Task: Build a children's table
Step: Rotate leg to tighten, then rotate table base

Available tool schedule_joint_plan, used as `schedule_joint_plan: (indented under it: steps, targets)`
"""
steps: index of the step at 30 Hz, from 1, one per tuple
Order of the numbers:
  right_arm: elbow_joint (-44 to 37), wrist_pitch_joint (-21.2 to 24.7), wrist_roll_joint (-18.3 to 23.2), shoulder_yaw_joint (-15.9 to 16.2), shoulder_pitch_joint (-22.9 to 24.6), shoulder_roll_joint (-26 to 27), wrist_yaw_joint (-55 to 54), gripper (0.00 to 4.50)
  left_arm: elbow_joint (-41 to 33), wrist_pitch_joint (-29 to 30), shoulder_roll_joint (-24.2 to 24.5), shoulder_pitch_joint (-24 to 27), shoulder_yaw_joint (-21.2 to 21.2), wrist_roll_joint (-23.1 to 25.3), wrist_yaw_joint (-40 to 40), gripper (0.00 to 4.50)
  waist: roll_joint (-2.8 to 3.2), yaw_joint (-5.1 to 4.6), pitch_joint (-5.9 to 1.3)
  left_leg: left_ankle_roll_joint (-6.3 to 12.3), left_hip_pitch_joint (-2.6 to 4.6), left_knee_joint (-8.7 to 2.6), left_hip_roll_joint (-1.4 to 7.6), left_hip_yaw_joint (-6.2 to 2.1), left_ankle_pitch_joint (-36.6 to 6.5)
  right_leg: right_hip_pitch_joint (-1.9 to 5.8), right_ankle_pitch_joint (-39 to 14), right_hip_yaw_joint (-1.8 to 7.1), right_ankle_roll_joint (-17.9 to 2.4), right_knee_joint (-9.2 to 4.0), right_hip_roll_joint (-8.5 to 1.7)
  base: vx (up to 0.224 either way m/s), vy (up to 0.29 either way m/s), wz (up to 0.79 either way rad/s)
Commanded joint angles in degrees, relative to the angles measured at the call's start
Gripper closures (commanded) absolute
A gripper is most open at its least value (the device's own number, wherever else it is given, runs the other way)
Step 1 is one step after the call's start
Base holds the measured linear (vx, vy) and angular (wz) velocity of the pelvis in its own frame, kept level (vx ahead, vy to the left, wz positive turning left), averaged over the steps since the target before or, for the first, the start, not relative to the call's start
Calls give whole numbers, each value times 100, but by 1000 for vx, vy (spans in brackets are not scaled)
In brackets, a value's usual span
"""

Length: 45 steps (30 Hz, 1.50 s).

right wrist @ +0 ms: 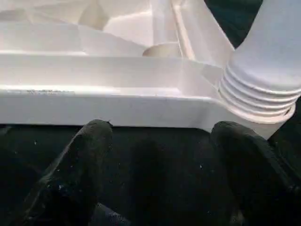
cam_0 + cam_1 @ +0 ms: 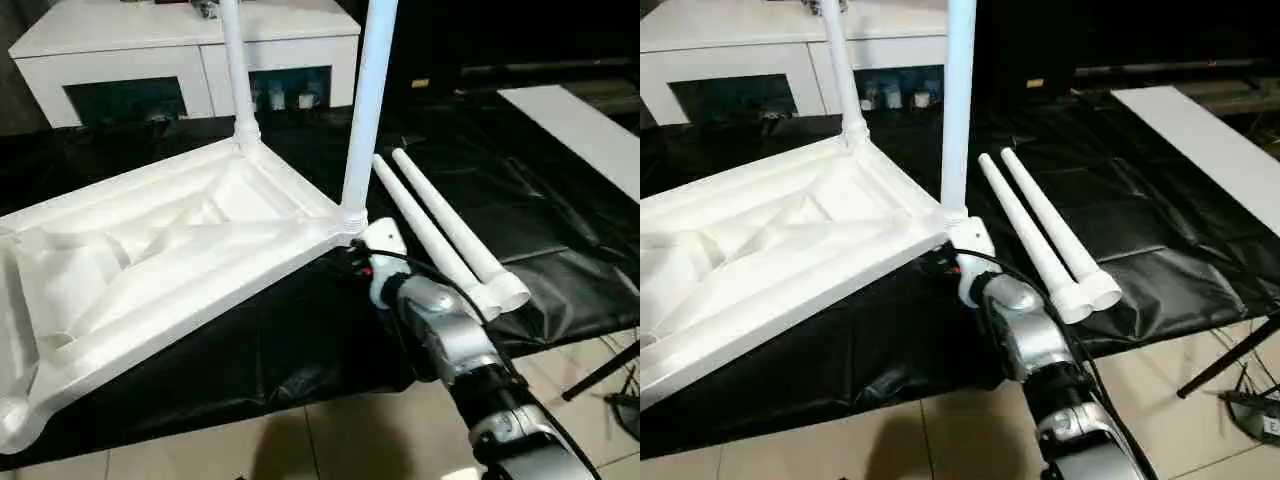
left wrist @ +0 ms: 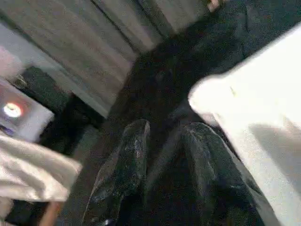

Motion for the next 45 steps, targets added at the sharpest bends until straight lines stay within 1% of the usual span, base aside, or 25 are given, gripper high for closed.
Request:
schedule_joint_plan:
  steps: [1, 2, 3, 4, 5, 6, 7, 9, 10, 11, 14, 15, 16, 18, 19, 20, 21, 23, 28, 34, 38, 41, 42, 43, 45]
  targets:
    - [213, -72, -41, 23, -175, 66, -38, 81, -221, 381, -123, 141, -2, -248, -410, 304, 162, -3, -315, -288, 160, -489, 86, -15, -1293, 204, -108, 191, -1333, -330, -275, 0, 0, 0]
    - [502, -143, -72, 58, -333, 173, -25, 81, -495, 846, -229, 401, -132, -458, -894, 304, 137, -14, -315, -283, 163, -489, 89, -6, -1333, 199, -108, 196, -1345, -333, -276, 0, 0, 0]
    - [619, -170, -94, 88, -396, 212, 5, 81, -605, 1018, -259, 505, -203, -528, -1072, 304, 130, -20, -319, -286, 138, -499, 89, -16, -1302, 229, -106, 195, -1374, -320, -286, 0, 0, 0]
    - [714, -197, -110, 105, -447, 237, 22, 81, -725, 1162, -282, 592, -236, -568, -1167, 304, 142, -20, -314, -263, 156, -489, 81, -5, -1302, 208, -65, 199, -1376, -329, -272, 0, 0, 0]
    - [840, -231, -125, 125, -510, 276, 46, 81, -885, 1356, -302, 705, -308, -626, -1316, 304, 130, -25, -333, -233, 148, -476, 86, -3, -1207, 224, 100, 202, -1409, -310, -287, 0, 0, 0]
    - [840, -231, -125, 125, -510, 276, 46, 81, -885, 1356, -302, 705, -308, -626, -1316, 304, 145, -17, -329, -219, 142, -483, 91, -8, -1188, 230, 153, 196, -1411, -311, -280, 0, 0, 0]
    - [971, -276, -137, 146, -577, 308, 56, 81, -1061, 1544, -310, 820, -381, -665, -1450, 304, 126, -13, -337, -178, 162, -474, 94, -3, -1125, 231, 270, 193, -1431, -309, -279, 0, 0, 0]
    - [1213, -375, -157, 163, -700, 372, 65, 81, -1399, 1866, -321, 1042, -496, -783, -1703, 304, 116, -6, -324, -141, 155, -479, 92, 0, -1095, 230, 289, 185, -1451, -309, -266, 0, 0, 0]
    - [1367, -433, -167, 155, -779, 419, 58, 81, -1618, 2023, -315, 1188, -579, -851, -1861, 304, 114, 3, -311, -148, 167, -490, 87, 4, -1182, 217, 182, 182, -1444, -322, -252, 0, 0, 0]
    - [1484, -479, -173, 146, -839, 452, 53, 81, -1781, 2145, -310, 1293, -632, -899, -1973, 304, 115, -7, -318, -159, 161, -488, 107, 1, -1240, 217, 158, 193, -1475, -306, -287, 0, 0, 0]
    - [1886, -656, -192, 149, -1037, 577, 49, 81, -2768, 2716, -180, 1787, -970, -1279, -2724, 304, 104, -23, -264, -174, 168, -539, 105, -7, -1632, 213, -453, 206, -1405, -367, -272, 0, 0, 0]
    - [1886, -656, -192, 149, -1037, 577, 49, 81, -2768, 2716, -180, 1787, -970, -1279, -2724, 304, 99, -26, -267, -183, 179, -540, 109, -7, -1670, 211, -505, 210, -1401, -371, -278, 0, 0, 0]
    - [1911, -671, -189, 149, -1050, 587, 57, 81, -2888, 2787, -164, 1832, -1003, -1339, -2802, 304, 101, -24, -245, -189, 182, -554, 103, -8, -1777, 206, -677, 216, -1367, -394, -271, 0, 0, 0]
    - [1994, -740, -192, 158, -1094, 642, 108, 81, -3626, 2941, 118, 2179, -1327, -1577, -3405, 304, 90, -30, -251, -180, 166, -556, 100, -25, -1752, 226, -772, 222, -1315, -395, -278, 0, 0, 0]
    - [2042, -778, -192, 162, -1119, 671, 143, 81, -3994, 2996, 251, 2350, -1469, -1703, -3708, 304, 80, -49, -238, -149, 159, -562, 94, -20, -1773, 213, -834, 226, -1309, -410, -266, 0, 0, 0]
    - [2056, -794, -193, 167, -1127, 681, 162, 81, -4133, 3020, 295, 2403, -1521, -1749, -3801, 304, 89, -45, -243, -151, 167, -558, 107, -25, -1791, 210, -852, 230, -1312, -409, -281, 0, 0, 0]
    - [2063, -804, -193, 170, -1131, 687, 176, 81, -4213, 3036, 315, 2427, -1546, -1775, -3841, 304, 86, -61, -234, -129, 169, -564, 97, -17, -1809, 197, -915, 228, -1302, -419, -256, 0, 0, 0]
    - [2219, -914, -194, 145, -1198, 720, 214, 81, -4577, 3198, 351, 2489, -1609, -1903, -3935, 304, 96, -69, -241, -155, 183, -561, 103, -15, -1824, 193, -948, 234, -1279, -421, -260, 0, 0, 0]
    - [2434, -1109, -184, 114, -1309, 790, 311, 81, -5234, 3398, 175, 2388, -1824, -2182, -4054, 304, 85, -63, -250, -121, 174, -540, 89, -4, -1637, 203, -747, 230, -1331, -406, -244, 0, 0, 0]
    - [2418, -1205, -196, 131, -1340, 896, 519, 81, -5335, 3367, -15, 2375, -1966, -2155, -4047, 304, 61, -42, -248, -109, 189, -542, 88, -3, -1785, 188, -977, 239, -1273, -434, -246, 0, 0, 0]
    - [2464, -1309, -180, 95, -1375, 946, 624, 81, -5244, 3308, -200, 2323, -1919, -1998, -3848, 304, 53, -27, -252, -50, 167, -533, 84, 2, -1592, 198, -871, 237, -1289, -423, -246, 0, 0, 0]
    - [2498, -1373, -189, 55, -1420, 972, 627, 81, -4880, 3070, -389, 2079, -1731, -1712, -3452, 304, 36, -14, -246, -29, 185, -533, 88, 13, -1600, 183, -967, 242, -1273, -439, -244, 0, 0, 0]
    - [2500, -1375, -189, 51, -1424, 973, 626, 81, -4830, 3051, -408, 2048, -1695, -1688, -3401, 304, 48, 5, -248, -39, 188, -529, 88, 13, -1592, 188, -1007, 247, -1265, -441, -257, 0, 0, 0]
    - [2514, -1385, -195, 25, -1448, 972, 624, 81, -4545, 2952, -517, 1871, -1484, -1554, -3110, 304, 45, 11, -247, -49, 179, -536, 83, 11, -1573, 191, -1009, 243, -1242, -440, -244, 0, 0, 0]
    - [2529, -1395, -208, 3, -1468, 962, 646, 81, -4349, 3022, -575, 1691, -1089, -1622, -2932, 304, 48, 28, -259, -58, 178, -526, 77, 15, -1538, 198, -958, 248, -1238, -436, -254, 0, 0, 0]
